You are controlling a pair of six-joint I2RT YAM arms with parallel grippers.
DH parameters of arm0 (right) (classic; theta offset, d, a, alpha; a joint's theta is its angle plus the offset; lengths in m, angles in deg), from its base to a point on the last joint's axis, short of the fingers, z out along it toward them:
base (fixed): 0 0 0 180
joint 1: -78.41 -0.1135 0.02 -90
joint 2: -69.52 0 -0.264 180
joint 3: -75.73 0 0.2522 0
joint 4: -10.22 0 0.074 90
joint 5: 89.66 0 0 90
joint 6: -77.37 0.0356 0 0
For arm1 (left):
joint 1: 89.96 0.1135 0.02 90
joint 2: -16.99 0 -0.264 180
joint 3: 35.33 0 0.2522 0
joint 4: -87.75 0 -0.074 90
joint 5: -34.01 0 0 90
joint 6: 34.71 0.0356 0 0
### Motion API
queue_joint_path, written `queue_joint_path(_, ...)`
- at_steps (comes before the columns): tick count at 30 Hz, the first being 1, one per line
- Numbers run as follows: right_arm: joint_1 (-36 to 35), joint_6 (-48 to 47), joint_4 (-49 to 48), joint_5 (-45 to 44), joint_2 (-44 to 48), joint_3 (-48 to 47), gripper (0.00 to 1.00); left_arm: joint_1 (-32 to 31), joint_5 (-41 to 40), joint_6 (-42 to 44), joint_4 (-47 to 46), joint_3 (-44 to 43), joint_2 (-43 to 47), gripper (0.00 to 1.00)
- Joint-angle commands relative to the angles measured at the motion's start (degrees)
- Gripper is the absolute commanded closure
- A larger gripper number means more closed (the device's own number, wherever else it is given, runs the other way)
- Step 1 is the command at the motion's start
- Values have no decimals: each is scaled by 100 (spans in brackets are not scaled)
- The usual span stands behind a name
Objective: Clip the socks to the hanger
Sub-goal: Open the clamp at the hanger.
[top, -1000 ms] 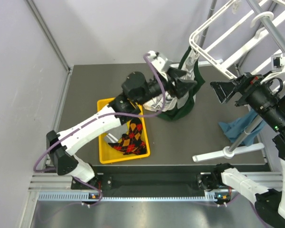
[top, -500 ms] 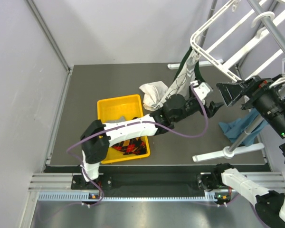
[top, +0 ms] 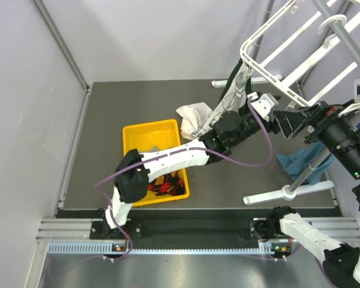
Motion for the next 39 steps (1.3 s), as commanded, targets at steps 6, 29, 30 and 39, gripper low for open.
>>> queue_joint_path(6,-33,-40,-82,-78,70,72,2,-14,120,166,-66,-743,-361,51)
queue_joint_path(29,-33,188,-65,-851,-1,801,34,13,1280,-1012,1833,-454,948,100)
queue_joint_path(30,-33,223,-56,-860,60,853,33,13,1307,-1047,1815,-428,974,100)
queue_joint_path(39,-33,416,23,-1106,315,1179,33,135,1675,-1644,1570,-313,1247,100)
